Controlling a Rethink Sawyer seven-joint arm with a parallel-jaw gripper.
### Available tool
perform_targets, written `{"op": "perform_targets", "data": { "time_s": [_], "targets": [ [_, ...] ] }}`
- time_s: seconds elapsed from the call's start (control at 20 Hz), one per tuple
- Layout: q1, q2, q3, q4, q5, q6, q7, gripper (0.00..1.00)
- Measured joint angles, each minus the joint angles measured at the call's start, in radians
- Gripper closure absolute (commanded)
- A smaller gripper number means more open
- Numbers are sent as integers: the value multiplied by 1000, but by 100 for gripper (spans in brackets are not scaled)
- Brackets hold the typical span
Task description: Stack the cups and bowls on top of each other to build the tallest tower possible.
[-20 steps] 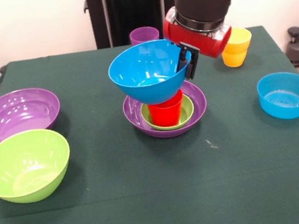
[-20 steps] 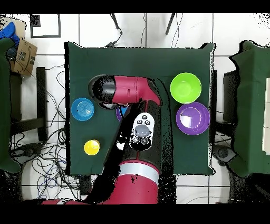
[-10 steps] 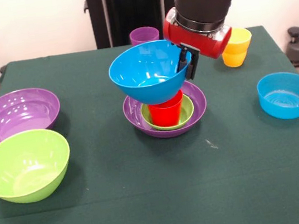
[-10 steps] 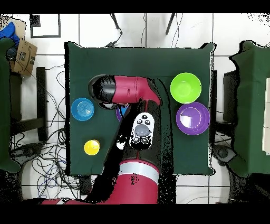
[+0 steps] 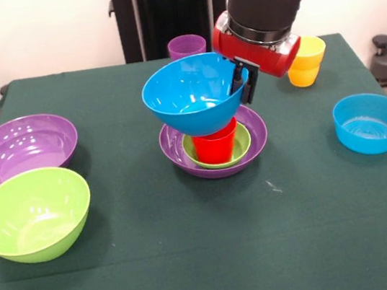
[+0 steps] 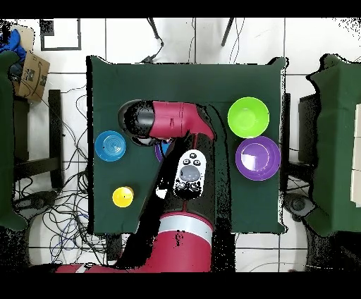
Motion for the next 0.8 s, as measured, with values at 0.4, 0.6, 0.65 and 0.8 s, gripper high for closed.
{"op": "perform_targets", "data": {
  "time_s": [0.4,0.6,0.65,0.8],
  "targets": [
    [0,4,5,0,0,0,0,100],
    [0,8,6,0,0,0,0,100],
    [0,10,6,0,0,0,0,100],
    [0,16,6,0,0,0,0,100]
  ]
}}
